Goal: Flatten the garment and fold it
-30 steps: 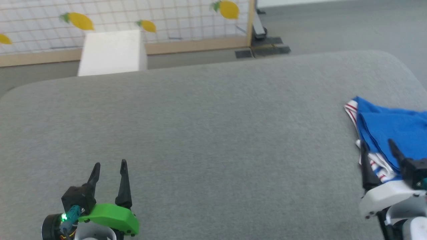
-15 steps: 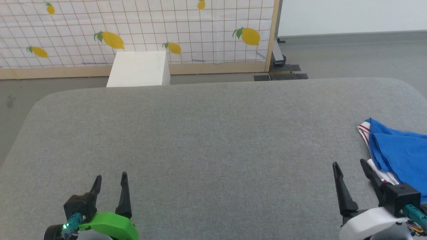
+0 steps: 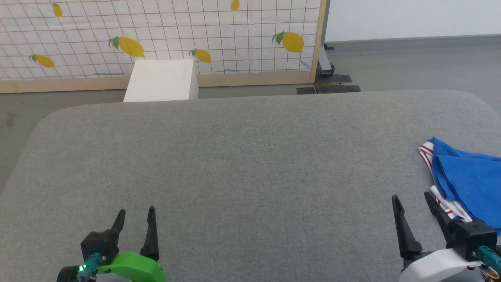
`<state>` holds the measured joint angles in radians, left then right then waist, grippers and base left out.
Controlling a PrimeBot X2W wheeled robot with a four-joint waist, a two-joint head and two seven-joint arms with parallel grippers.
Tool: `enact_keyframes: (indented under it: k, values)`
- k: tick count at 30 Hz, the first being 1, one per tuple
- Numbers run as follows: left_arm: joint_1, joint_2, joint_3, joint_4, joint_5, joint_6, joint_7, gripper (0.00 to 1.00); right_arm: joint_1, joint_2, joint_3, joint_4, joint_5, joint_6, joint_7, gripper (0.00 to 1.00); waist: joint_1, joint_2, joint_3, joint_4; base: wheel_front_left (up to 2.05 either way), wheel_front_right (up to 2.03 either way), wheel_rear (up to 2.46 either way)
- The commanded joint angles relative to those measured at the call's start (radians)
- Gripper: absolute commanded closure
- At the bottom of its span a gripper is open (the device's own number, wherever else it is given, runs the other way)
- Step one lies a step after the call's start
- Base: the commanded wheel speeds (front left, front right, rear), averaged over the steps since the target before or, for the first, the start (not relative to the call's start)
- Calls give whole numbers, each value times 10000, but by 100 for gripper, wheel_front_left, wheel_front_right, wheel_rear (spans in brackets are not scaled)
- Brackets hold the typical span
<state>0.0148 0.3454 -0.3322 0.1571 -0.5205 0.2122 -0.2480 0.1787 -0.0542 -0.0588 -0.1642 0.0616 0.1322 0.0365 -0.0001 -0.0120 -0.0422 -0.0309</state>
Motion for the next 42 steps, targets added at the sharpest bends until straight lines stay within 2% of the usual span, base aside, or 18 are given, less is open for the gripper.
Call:
enact_keyframes:
  k: [1,18,19,42]
  values:
    - [63,-11,-8,47,-3,-37,-43,0,48,33,18,-70,27,-15,-20,0,1,120,19,8,0,0,0]
    - [-4,50,-79,157,-13,4,-53,0,-12,38,107,7,192,-15,-62,0,1,120,44,29,0,0,0]
    - [-4,4,-78,130,-4,2,0,100,-1,6,94,10,127,0,-17,100,1,0,42,30,0,0,0]
    - [-26,-460,453,-136,809,-329,390,100,-279,6,169,264,11,-2,-68,100,1,19,101,74,0,0,0]
